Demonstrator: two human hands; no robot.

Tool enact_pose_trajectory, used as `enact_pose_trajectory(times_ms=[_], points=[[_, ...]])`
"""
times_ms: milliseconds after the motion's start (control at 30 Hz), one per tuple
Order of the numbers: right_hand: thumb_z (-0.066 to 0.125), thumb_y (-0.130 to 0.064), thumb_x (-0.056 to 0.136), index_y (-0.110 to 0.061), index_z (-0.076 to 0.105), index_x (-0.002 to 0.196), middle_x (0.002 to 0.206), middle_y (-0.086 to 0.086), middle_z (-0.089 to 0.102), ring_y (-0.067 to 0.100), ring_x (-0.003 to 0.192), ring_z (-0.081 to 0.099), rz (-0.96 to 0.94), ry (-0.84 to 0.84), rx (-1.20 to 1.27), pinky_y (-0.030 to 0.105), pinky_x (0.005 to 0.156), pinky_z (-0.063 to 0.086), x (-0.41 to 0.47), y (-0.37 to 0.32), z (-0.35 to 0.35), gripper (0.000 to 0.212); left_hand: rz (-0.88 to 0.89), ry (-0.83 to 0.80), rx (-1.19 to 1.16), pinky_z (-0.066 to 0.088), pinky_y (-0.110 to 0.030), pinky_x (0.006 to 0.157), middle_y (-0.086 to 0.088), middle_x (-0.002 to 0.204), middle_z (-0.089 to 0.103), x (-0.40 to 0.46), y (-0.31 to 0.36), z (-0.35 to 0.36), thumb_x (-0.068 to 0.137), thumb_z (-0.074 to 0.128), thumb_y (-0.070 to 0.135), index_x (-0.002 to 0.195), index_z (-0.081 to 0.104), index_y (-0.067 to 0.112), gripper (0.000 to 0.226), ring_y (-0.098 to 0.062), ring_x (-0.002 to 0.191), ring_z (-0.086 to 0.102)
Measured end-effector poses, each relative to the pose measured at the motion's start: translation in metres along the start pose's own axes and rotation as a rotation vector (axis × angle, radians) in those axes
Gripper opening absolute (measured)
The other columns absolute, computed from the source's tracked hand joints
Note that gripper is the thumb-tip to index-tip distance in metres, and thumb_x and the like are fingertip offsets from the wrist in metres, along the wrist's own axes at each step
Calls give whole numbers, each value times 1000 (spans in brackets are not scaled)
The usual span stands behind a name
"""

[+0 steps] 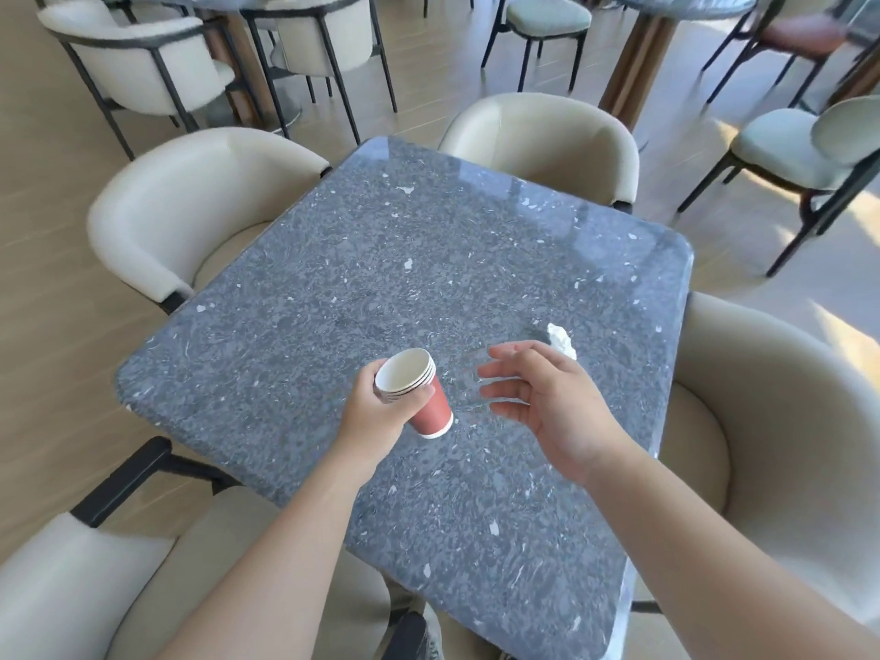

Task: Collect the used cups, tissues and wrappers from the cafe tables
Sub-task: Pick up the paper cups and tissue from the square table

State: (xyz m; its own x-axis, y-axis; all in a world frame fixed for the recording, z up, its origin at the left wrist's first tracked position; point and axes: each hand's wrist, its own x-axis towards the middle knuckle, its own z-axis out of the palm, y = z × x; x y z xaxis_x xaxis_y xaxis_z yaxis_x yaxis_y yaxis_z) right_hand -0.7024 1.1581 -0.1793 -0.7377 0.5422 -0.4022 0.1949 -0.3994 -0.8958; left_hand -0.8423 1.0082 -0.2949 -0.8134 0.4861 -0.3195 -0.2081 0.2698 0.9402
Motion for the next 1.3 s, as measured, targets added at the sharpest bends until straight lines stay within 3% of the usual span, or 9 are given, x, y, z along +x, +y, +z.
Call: enact_pose_trajectory(times_ms=[200, 300, 400, 800, 933, 1000, 1133, 1233, 1300], points=[[59, -30, 76, -16, 69, 93, 85, 1, 74, 16, 75, 68, -28, 45, 43, 26, 64, 52, -1, -13, -39, 24, 28, -96, -79, 50, -21, 79, 11, 118, 65, 12, 26, 42, 52, 86, 54, 117, 53, 42, 74, 10, 91, 65], [56, -24, 86, -14, 68, 98, 87, 3, 74, 20, 79, 68, -28, 67, 61, 30, 70, 52, 2, -17, -61, 20, 2, -125, -111, 54, -28, 84, 8, 117, 67, 21, 32, 60, 52, 88, 53, 117, 56, 40, 74, 0, 99, 67], [51, -14, 95, -13, 68, 99, 85, 2, 74, 20, 78, 68, -19, 90, 70, 29, 69, 53, 8, -21, -81, 17, 9, -121, -102, 51, -24, 80, 6, 117, 67, 28, 36, 77, 52, 89, 50, 117, 55, 40, 74, 4, 93, 67], [54, -16, 91, -16, 68, 94, 81, -1, 74, 14, 71, 68, 54, 81, 129, 24, 63, 52, 57, -10, -142, 14, -16, -25, -77, 52, -25, 81, 13, 109, 72, 65, 40, 133, 50, 90, 50, 112, 60, 40, 69, 5, 92, 69], [56, -18, 88, -17, 69, 92, 82, -1, 74, 14, 71, 69, 89, 92, 84, 24, 63, 52, 86, 2, -153, 14, -17, -33, -75, 53, -13, 71, 14, 110, 71, 71, 44, 152, 50, 87, 51, 115, 60, 39, 72, 9, 90, 68], [57, -17, 90, -18, 68, 91, 84, 0, 73, 12, 70, 67, 108, 123, -46, 25, 62, 52, 104, 11, -158, 12, -18, -41, -68, 52, -14, 73, 13, 113, 71, 74, 46, 158, 52, 87, 51, 119, 60, 37, 74, 7, 94, 68], [59, -24, 89, -24, 62, 95, 99, -5, 64, 10, 58, 55, 74, 120, -546, 23, 53, 44, 141, 31, -168, 7, -33, -45, -60, 53, -20, 79, 16, 110, 74, 82, 50, 164, 55, 87, 49, 122, 60, 35, 73, 3, 99, 69], [60, -29, 90, -23, 58, 121, 123, -3, 50, 17, 92, 60, -17, 71, -933, 29, 66, 48, 165, 47, -176, 32, -40, -38, -50, 54, -17, 75, 25, 103, 74, 87, 54, 166, 55, 86, 49, 118, 59, 37, 69, 6, 96, 69], [61, -37, 89, -23, 50, 135, 136, 0, 42, 24, 119, 50, -65, 0, -1176, 35, 76, 50, 178, 59, -180, 49, -45, -34, -49, 54, -13, 73, 28, 101, 73, 89, 55, 167, 56, 86, 46, 117, 58, 36, 67, 8, 94, 69]])
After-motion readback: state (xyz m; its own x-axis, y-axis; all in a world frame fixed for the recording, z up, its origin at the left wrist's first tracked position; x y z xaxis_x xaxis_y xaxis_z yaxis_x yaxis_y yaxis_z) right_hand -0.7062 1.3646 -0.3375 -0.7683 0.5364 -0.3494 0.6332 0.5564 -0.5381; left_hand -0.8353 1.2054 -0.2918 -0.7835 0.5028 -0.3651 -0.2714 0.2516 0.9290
